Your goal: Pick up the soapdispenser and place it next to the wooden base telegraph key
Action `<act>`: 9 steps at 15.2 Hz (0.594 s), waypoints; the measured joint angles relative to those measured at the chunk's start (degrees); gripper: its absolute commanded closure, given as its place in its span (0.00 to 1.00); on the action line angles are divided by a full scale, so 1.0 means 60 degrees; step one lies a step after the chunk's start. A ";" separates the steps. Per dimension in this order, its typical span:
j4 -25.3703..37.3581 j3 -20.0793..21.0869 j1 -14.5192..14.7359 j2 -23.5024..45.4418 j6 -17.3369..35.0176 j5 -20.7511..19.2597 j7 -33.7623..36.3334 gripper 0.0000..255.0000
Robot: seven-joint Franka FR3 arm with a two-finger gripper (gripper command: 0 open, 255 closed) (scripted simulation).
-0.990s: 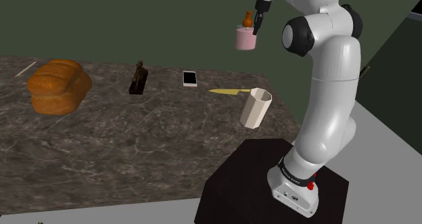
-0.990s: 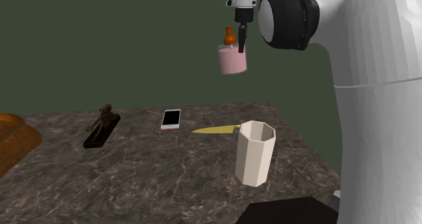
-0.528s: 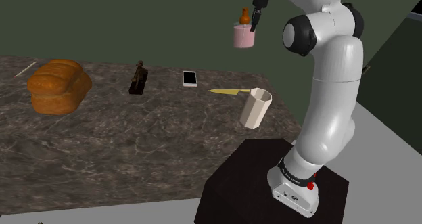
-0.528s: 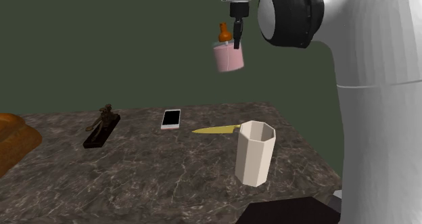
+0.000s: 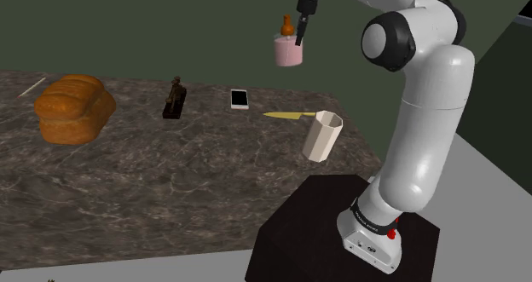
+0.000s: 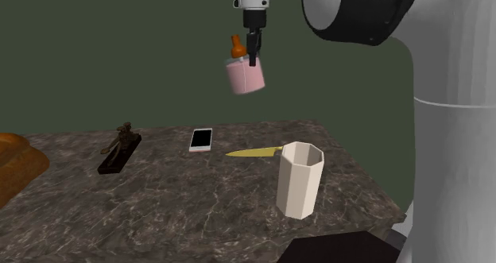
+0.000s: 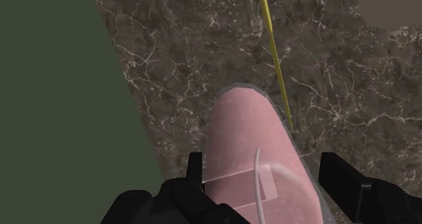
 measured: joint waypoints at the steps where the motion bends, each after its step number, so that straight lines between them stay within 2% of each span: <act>1: -0.0158 0.0060 0.0216 -0.0106 0.0069 -0.0080 0.0246 1.00; 4: -0.0696 0.0233 0.0756 -0.0357 0.0395 -0.0270 0.0874 1.00; 9: -0.0768 0.0545 0.1417 -0.0269 0.0565 -0.0340 0.1835 1.00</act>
